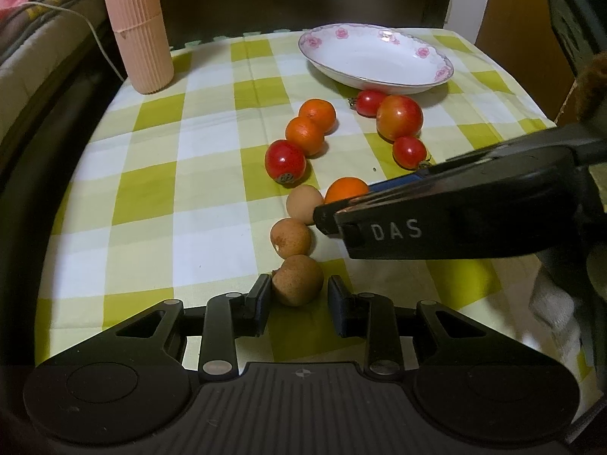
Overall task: Organize fruits
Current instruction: 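Close left tool on the brown fruit while right tool closes on the orange tomato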
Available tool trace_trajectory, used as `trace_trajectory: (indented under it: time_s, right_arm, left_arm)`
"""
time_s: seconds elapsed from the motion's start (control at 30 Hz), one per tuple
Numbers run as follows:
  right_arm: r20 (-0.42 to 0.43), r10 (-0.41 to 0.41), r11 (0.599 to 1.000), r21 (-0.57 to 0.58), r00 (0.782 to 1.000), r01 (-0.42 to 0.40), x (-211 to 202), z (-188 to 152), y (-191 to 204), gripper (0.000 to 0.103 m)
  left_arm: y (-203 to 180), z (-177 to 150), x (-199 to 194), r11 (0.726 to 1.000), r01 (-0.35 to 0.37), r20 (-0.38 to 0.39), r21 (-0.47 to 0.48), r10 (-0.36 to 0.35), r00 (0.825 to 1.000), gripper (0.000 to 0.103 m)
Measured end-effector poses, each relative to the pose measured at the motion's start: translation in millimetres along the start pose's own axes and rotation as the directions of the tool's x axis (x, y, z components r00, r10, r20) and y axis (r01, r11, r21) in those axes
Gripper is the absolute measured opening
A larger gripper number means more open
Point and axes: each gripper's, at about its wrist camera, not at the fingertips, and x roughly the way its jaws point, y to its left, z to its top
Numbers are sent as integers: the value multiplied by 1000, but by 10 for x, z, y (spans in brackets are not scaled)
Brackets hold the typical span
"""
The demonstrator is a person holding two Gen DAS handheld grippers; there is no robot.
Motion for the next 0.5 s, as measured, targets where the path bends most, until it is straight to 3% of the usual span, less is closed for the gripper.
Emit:
trace_trajectory:
  time_s: [0.23,0.5]
  right_arm:
    - [7,-25,999,-47,1000,25,26,13,58,33]
    - [-16,-56,998,5,998,56,-74,-29,-9,32]
  left_arm:
    - [-3,5,-1,1000,-1,-1,1,1,1000,41]
    - [20,21,-7,1000,-4,-13,-15,3,1000,36]
